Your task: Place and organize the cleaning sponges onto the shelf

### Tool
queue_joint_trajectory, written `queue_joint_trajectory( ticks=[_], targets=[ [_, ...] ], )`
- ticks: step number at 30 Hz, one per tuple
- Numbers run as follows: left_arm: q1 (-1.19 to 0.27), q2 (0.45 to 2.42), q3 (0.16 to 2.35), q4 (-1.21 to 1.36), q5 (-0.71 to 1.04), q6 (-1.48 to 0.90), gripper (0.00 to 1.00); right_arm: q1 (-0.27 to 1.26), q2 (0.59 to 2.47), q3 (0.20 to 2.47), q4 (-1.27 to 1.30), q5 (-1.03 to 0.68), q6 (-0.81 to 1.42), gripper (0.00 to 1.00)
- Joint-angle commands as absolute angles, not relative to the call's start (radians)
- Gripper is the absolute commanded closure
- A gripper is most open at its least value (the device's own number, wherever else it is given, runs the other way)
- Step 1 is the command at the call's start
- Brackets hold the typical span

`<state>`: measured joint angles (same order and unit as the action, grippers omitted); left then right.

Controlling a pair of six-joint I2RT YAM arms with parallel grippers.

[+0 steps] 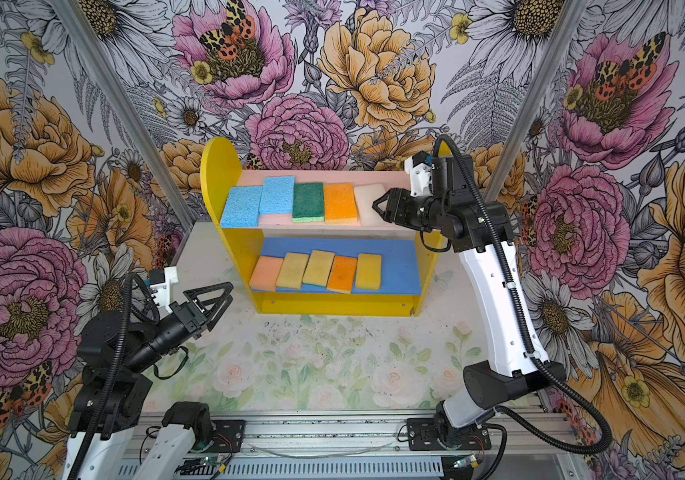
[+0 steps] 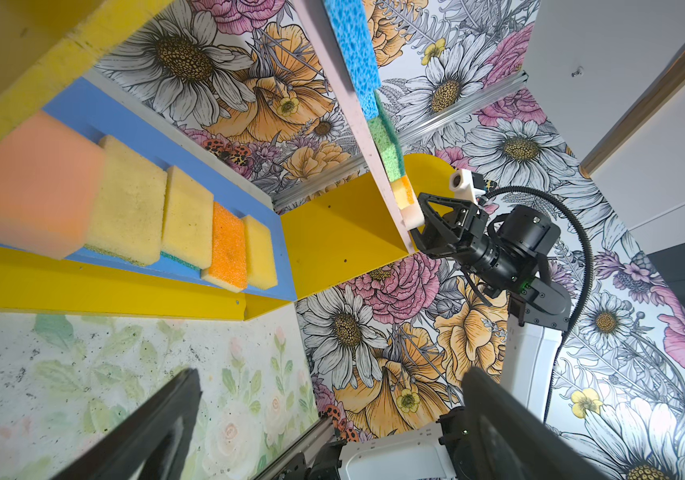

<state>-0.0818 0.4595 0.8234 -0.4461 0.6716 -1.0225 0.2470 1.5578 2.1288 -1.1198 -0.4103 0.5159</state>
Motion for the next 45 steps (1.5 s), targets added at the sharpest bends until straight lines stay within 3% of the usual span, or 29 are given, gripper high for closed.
queue_joint_trajectory(
  ticks=[1, 9, 15, 22, 26, 31, 35, 38, 45],
  targets=[
    [-0.072, 0.448, 0.820, -0.455, 0.696, -1.030, 0.01, 0.246, 1.522, 2.117, -1.077, -0.437, 0.540, 0.45],
    [-0.069, 0.446, 0.817, -0.456, 0.694, -1.025, 0.01, 0.243, 1.489, 2.079, -1.065, -0.393, 0.541, 0.39],
    [-0.055, 0.450, 0.830, -0.457, 0.692, -1.011, 0.01, 0.242, 1.452, 2.096, -1.063, -0.368, 0.508, 0.01],
    [-0.026, 0.453, 0.866, -0.482, 0.670, -0.961, 0.01, 0.242, 1.416, 2.150, -1.032, -0.408, 0.446, 0.01],
    [-0.023, 0.458, 0.920, -0.545, 0.606, -0.872, 0.01, 0.241, 1.383, 2.221, -1.014, -0.337, 0.402, 0.01],
    [-0.023, 0.472, 0.964, -0.558, 0.568, -0.809, 0.01, 0.232, 1.334, 2.295, -1.015, -0.048, 0.378, 0.01],
    [-0.023, 0.482, 0.968, -0.563, 0.562, -0.793, 0.01, 0.174, 1.264, 2.238, -1.020, 0.257, 0.389, 0.00],
    [-0.025, 0.475, 0.965, -0.570, 0.545, -0.769, 0.01, 0.104, 1.227, 2.174, -1.020, 0.373, 0.396, 0.00],
    [-0.039, 0.482, 0.997, -0.650, 0.465, -0.690, 0.01, -0.235, 1.216, 2.036, -1.039, 0.207, 0.500, 0.00]
  ],
)
